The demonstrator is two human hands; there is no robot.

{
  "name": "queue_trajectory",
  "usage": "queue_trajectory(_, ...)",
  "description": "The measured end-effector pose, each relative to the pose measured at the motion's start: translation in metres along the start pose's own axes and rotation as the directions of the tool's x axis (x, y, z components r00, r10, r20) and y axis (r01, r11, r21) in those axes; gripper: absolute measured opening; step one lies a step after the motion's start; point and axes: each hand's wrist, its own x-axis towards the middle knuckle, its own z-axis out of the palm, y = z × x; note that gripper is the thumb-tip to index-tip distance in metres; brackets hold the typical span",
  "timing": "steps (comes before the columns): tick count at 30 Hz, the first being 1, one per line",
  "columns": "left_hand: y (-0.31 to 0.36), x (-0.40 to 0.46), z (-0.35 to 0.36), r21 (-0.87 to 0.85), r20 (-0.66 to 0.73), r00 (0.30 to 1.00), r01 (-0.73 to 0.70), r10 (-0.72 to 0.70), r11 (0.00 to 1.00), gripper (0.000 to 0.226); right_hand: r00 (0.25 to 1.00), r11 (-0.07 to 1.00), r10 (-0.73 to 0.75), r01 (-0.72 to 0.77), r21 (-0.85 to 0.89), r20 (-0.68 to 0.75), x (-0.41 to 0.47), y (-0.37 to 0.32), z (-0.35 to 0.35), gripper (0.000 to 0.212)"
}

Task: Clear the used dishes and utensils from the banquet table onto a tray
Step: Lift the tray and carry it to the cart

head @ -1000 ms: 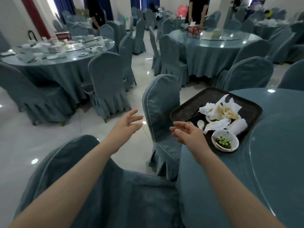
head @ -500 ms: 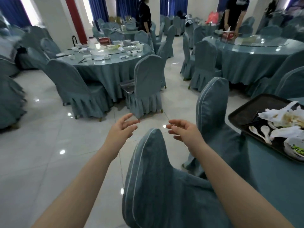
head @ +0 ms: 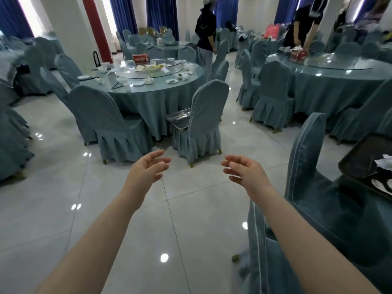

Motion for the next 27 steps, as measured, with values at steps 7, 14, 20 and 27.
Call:
queue_trajectory(7, -0.009, 0.106, 0.017, 0.024, 0.135, 0.99, 0.034, -0.037, 0.999, 0.036, 0.991, 0.997, 0.034, -0.025, 0.07, -0.127, 0.076, 0.02, -0.021, 0.02)
queue_trajectory(14, -0.01, 0.266, 0.054, 0.089, 0.271, 0.962, 0.013, -0.037, 0.996, 0.036, 0.947, 0.989, 0.049, -0.001, 0.15, -0.316, 0.197, 0.035, -0.06, 0.022)
queue_trajectory(20, 0.022, 0.406, 0.101, 0.014, 0.376, 0.925, -0.06, 0.05, 0.998, 0.035, 0.904, 0.994, 0.012, 0.037, 0.107, -0.426, 0.3, 0.001, -0.082, 0.021)
queue_trajectory(27, 0.029, 0.559, 0.192, -0.098, 0.556, 0.825, -0.055, 0.101, 0.994, 0.03, 0.82, 0.994, 0.003, 0.058, 0.088, -0.572, 0.401, -0.029, -0.128, 0.021)
